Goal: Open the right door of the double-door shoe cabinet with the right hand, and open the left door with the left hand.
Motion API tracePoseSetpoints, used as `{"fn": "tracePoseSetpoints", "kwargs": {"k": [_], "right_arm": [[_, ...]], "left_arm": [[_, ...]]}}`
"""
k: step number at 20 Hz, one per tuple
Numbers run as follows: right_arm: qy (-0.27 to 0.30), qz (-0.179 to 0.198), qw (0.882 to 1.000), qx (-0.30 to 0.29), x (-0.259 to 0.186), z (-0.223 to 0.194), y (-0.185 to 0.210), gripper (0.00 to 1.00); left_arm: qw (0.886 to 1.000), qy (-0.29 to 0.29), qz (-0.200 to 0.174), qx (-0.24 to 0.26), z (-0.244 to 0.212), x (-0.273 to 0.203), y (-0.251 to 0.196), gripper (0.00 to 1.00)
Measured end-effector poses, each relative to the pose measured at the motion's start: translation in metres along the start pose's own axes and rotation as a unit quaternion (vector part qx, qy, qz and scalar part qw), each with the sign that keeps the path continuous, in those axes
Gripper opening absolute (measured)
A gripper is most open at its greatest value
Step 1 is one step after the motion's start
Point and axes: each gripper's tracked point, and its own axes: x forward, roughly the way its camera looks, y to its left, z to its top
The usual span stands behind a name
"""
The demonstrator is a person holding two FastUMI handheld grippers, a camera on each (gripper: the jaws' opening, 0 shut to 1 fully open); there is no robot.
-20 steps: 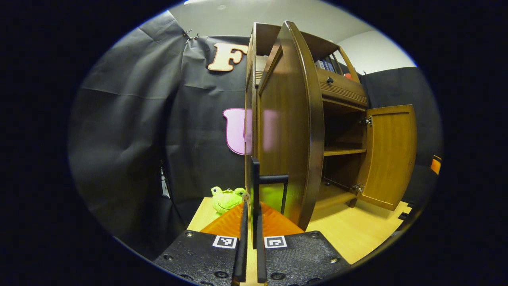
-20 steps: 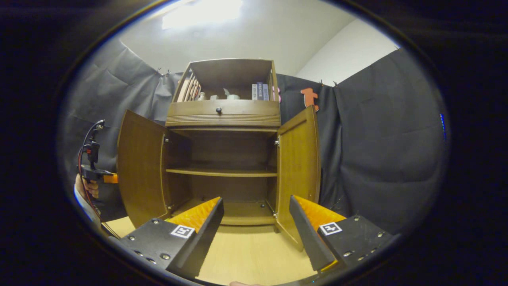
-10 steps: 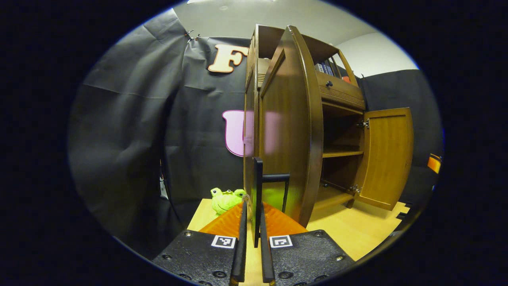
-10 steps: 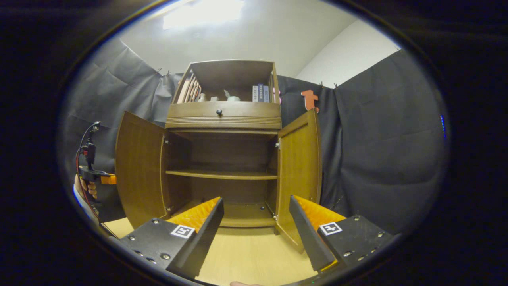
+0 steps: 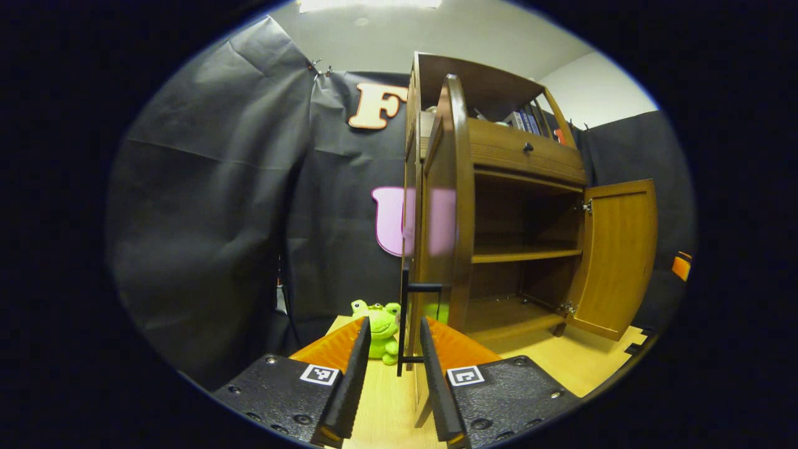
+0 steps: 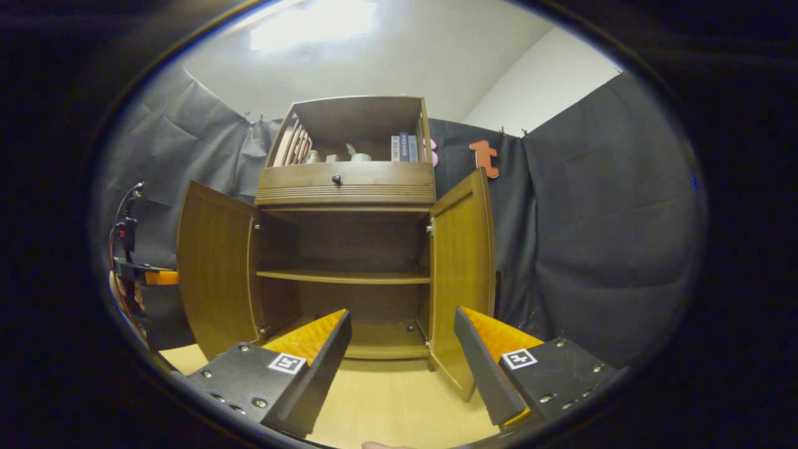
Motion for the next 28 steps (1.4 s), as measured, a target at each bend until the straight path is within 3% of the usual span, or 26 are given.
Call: {"fn": "tracePoseSetpoints", "kwargs": {"k": [2, 7, 8, 9, 10, 11, 14, 15, 16, 17, 19, 25, 28], "right_arm": [[-0.002, -0.002, 1.0, 0.001, 0.005, 0.0, -0.009, 0.98], [0.001, 0.01, 0.999, 0.031, 0.012, -0.006, -0.015, 0.98], [0.003, 0.012, 0.999, 0.031, 0.015, -0.006, -0.017, 0.94], [0.006, 0.012, 0.999, 0.031, 0.023, -0.008, -0.02, 0.98], [0.008, 0.009, 0.999, 0.035, 0.03, -0.009, -0.025, 0.94], [0.012, 0.01, 0.999, 0.039, 0.038, -0.008, -0.026, 0.98], [0.058, 0.016, 0.998, 0.029, 0.059, -0.023, -0.034, 0.98], [0.067, 0.015, 0.997, 0.023, 0.061, -0.023, -0.039, 0.98], [0.067, 0.011, 0.997, 0.021, 0.063, -0.021, -0.045, 0.98], [0.065, 0.008, 0.998, 0.02, 0.065, -0.018, -0.05, 0.98], [0.057, 0.006, 0.998, 0.023, 0.066, -0.013, -0.058, 0.98], [0.039, 0.001, 0.999, 0.026, 0.076, 0.001, -0.078, 0.99], [0.036, -0.001, 0.999, 0.0, 0.092, -0.008, -0.087, 0.98]], "left_arm": [[1.0, -0.013, 0.011, 0.006, 0.013, -0.011, -0.005, 0.54], [0.999, -0.042, -0.011, -0.003, 0.054, -0.04, -0.059, 0.86], [0.999, -0.053, -0.01, -0.003, 0.064, -0.041, -0.069, 0.84], [0.998, -0.061, -0.007, -0.002, 0.07, -0.041, -0.079, 0.9], [0.998, -0.065, -0.004, -0.007, 0.074, -0.039, -0.09, 0.93], [0.998, -0.066, -0.007, -0.013, 0.078, -0.037, -0.103, 0.92], [0.996, -0.075, -0.037, -0.02, 0.096, -0.028, -0.156, 0.96], [0.996, -0.084, -0.04, -0.017, 0.104, -0.023, -0.17, 0.92], [0.995, -0.088, -0.041, -0.013, 0.111, -0.018, -0.182, 0.96], [0.995, -0.088, -0.043, -0.012, 0.114, -0.012, -0.194, 0.92], [0.995, -0.084, -0.052, -0.014, 0.117, -0.005, -0.216, 0.93], [0.994, -0.108, -0.004, 0.004, 0.13, 0.005, -0.219, 0.94], [0.995, -0.101, -0.013, -0.013, 0.118, 0.022, -0.242, 0.92]]}}
